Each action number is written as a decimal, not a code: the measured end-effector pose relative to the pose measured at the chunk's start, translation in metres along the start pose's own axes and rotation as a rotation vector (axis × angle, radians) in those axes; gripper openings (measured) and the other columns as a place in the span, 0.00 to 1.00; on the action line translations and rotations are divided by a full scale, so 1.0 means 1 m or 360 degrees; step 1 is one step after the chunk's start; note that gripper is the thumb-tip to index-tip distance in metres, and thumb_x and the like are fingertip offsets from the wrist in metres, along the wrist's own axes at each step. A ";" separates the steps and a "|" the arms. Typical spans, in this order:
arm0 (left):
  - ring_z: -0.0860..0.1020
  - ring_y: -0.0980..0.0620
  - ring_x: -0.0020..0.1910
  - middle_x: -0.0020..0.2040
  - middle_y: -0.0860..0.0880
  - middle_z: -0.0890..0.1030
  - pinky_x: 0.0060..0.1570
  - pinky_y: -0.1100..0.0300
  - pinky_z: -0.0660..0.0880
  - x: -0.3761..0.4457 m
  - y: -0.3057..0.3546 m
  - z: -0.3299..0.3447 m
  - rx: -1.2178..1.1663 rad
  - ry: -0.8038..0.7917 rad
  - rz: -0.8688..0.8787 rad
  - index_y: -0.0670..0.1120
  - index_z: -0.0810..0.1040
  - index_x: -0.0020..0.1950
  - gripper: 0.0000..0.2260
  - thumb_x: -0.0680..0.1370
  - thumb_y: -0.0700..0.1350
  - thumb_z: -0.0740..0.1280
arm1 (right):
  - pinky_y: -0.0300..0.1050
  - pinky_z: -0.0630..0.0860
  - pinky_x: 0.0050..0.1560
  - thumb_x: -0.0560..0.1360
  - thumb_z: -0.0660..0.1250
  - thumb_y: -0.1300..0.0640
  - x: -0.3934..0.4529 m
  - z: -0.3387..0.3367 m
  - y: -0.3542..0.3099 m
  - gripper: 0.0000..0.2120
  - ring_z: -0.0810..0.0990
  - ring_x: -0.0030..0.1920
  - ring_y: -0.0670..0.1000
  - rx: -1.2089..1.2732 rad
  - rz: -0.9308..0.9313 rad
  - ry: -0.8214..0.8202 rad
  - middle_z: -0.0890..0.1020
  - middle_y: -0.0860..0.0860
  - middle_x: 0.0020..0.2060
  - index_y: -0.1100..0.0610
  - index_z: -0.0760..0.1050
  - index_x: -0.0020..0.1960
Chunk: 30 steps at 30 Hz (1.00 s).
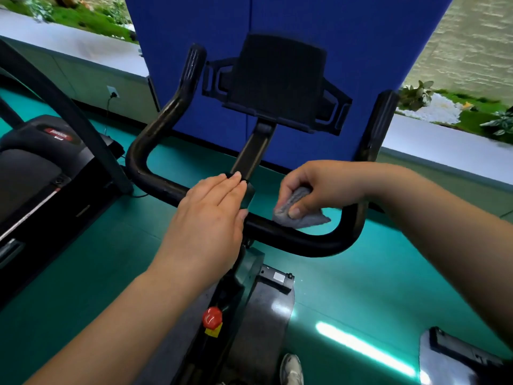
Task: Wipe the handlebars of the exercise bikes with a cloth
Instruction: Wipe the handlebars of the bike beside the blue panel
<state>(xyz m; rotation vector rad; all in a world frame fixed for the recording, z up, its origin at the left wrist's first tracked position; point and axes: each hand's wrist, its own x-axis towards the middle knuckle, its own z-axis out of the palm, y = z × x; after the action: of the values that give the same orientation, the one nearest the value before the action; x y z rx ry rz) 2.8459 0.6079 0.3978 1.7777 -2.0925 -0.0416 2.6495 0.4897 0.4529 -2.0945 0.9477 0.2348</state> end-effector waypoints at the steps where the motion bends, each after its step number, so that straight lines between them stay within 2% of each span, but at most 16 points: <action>1: 0.69 0.47 0.68 0.68 0.47 0.74 0.69 0.48 0.65 0.001 0.004 0.000 0.0015 0.0010 -0.0020 0.42 0.73 0.68 0.21 0.78 0.49 0.57 | 0.38 0.78 0.50 0.70 0.74 0.57 -0.005 -0.009 0.004 0.07 0.82 0.44 0.41 -0.0041 0.0023 -0.0158 0.84 0.43 0.43 0.48 0.81 0.47; 3: 0.70 0.47 0.68 0.67 0.48 0.75 0.68 0.49 0.65 0.003 0.011 0.002 0.0032 0.0019 -0.0052 0.43 0.75 0.67 0.21 0.78 0.50 0.56 | 0.48 0.78 0.57 0.70 0.74 0.59 -0.013 -0.024 0.010 0.08 0.82 0.49 0.45 -0.0186 0.0054 -0.0439 0.85 0.46 0.47 0.48 0.82 0.47; 5: 0.71 0.46 0.67 0.66 0.47 0.76 0.68 0.47 0.67 0.006 0.015 0.005 0.0059 0.0021 -0.0049 0.42 0.76 0.66 0.22 0.78 0.51 0.53 | 0.52 0.77 0.59 0.70 0.74 0.60 -0.013 -0.032 0.013 0.10 0.82 0.53 0.49 -0.0240 -0.0002 -0.0565 0.85 0.49 0.50 0.48 0.82 0.47; 9: 0.73 0.45 0.64 0.63 0.47 0.78 0.65 0.47 0.69 0.010 0.018 0.009 0.0058 0.0071 -0.0086 0.42 0.78 0.63 0.21 0.78 0.50 0.54 | 0.44 0.78 0.54 0.71 0.73 0.62 0.006 -0.025 0.014 0.09 0.83 0.48 0.46 -0.0185 -0.0127 -0.0535 0.85 0.50 0.47 0.53 0.81 0.50; 12: 0.74 0.45 0.62 0.62 0.48 0.79 0.63 0.47 0.70 0.013 0.021 0.009 0.0092 0.0080 -0.0053 0.42 0.80 0.61 0.20 0.78 0.50 0.56 | 0.50 0.78 0.58 0.70 0.74 0.61 0.010 -0.026 0.023 0.10 0.83 0.51 0.49 -0.0200 -0.0182 -0.0588 0.85 0.50 0.49 0.53 0.81 0.50; 14: 0.74 0.46 0.61 0.61 0.49 0.80 0.62 0.48 0.71 0.016 0.021 0.008 0.0109 0.0060 -0.0046 0.44 0.80 0.61 0.20 0.78 0.51 0.56 | 0.54 0.76 0.59 0.70 0.74 0.61 0.005 -0.037 0.027 0.10 0.82 0.53 0.50 -0.0263 -0.0185 -0.0712 0.85 0.50 0.50 0.48 0.81 0.47; 16: 0.75 0.47 0.60 0.60 0.51 0.80 0.60 0.50 0.70 0.018 0.020 0.006 0.0099 0.0069 -0.0051 0.44 0.81 0.60 0.20 0.78 0.51 0.56 | 0.55 0.76 0.59 0.70 0.74 0.62 0.004 -0.047 0.026 0.13 0.82 0.53 0.51 -0.0274 -0.0198 -0.0818 0.84 0.51 0.51 0.44 0.81 0.44; 18: 0.75 0.49 0.58 0.59 0.52 0.80 0.58 0.54 0.69 0.019 0.018 0.004 0.0097 0.0085 -0.0054 0.45 0.81 0.59 0.19 0.78 0.51 0.57 | 0.49 0.77 0.58 0.70 0.74 0.63 0.009 -0.048 0.022 0.11 0.82 0.51 0.49 -0.0313 -0.0167 -0.0873 0.85 0.51 0.50 0.48 0.82 0.46; 20: 0.74 0.50 0.57 0.58 0.52 0.81 0.57 0.58 0.66 0.022 0.016 0.002 0.0076 0.0095 -0.0028 0.45 0.82 0.58 0.18 0.78 0.51 0.57 | 0.39 0.78 0.51 0.71 0.73 0.63 0.016 -0.042 0.020 0.09 0.82 0.45 0.44 -0.0367 -0.0119 -0.0868 0.85 0.50 0.46 0.54 0.81 0.49; 21: 0.74 0.51 0.56 0.57 0.52 0.81 0.57 0.59 0.65 0.023 0.016 0.001 0.0067 0.0099 -0.0014 0.45 0.82 0.58 0.18 0.78 0.50 0.57 | 0.37 0.77 0.48 0.71 0.72 0.64 0.018 -0.038 0.021 0.08 0.81 0.43 0.43 -0.0377 -0.0106 -0.0867 0.85 0.50 0.45 0.54 0.81 0.49; 24: 0.73 0.51 0.55 0.56 0.52 0.82 0.57 0.60 0.65 0.026 0.013 0.001 0.0050 0.0106 0.0020 0.45 0.82 0.58 0.18 0.78 0.50 0.57 | 0.43 0.78 0.51 0.71 0.72 0.64 0.019 -0.038 0.024 0.09 0.82 0.45 0.48 -0.0374 -0.0041 -0.0891 0.85 0.53 0.46 0.55 0.81 0.49; 26: 0.74 0.50 0.55 0.56 0.52 0.82 0.57 0.56 0.69 0.027 0.011 0.001 0.0023 0.0111 0.0037 0.45 0.82 0.58 0.17 0.78 0.50 0.57 | 0.44 0.78 0.51 0.71 0.72 0.64 0.019 -0.053 0.025 0.09 0.83 0.46 0.49 -0.0452 -0.0002 -0.0886 0.85 0.51 0.45 0.54 0.81 0.49; 28: 0.76 0.49 0.54 0.56 0.52 0.82 0.55 0.51 0.74 0.029 0.008 0.001 0.0001 0.0110 0.0048 0.45 0.82 0.57 0.17 0.78 0.50 0.57 | 0.48 0.79 0.51 0.70 0.73 0.63 0.016 -0.072 0.027 0.09 0.83 0.46 0.49 -0.0578 0.0042 -0.0786 0.85 0.49 0.43 0.49 0.81 0.45; 30: 0.76 0.49 0.53 0.55 0.51 0.82 0.53 0.50 0.75 0.031 0.007 0.001 0.0004 0.0097 0.0065 0.44 0.83 0.57 0.18 0.78 0.50 0.57 | 0.55 0.79 0.53 0.71 0.73 0.62 0.012 -0.085 0.029 0.09 0.83 0.47 0.51 -0.0569 0.0082 -0.0679 0.85 0.49 0.43 0.48 0.81 0.44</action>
<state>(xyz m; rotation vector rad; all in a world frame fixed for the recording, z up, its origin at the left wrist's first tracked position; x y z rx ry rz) 2.8354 0.5797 0.4072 1.7151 -2.0857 0.0264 2.6252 0.4087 0.4862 -2.2075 0.7381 0.8952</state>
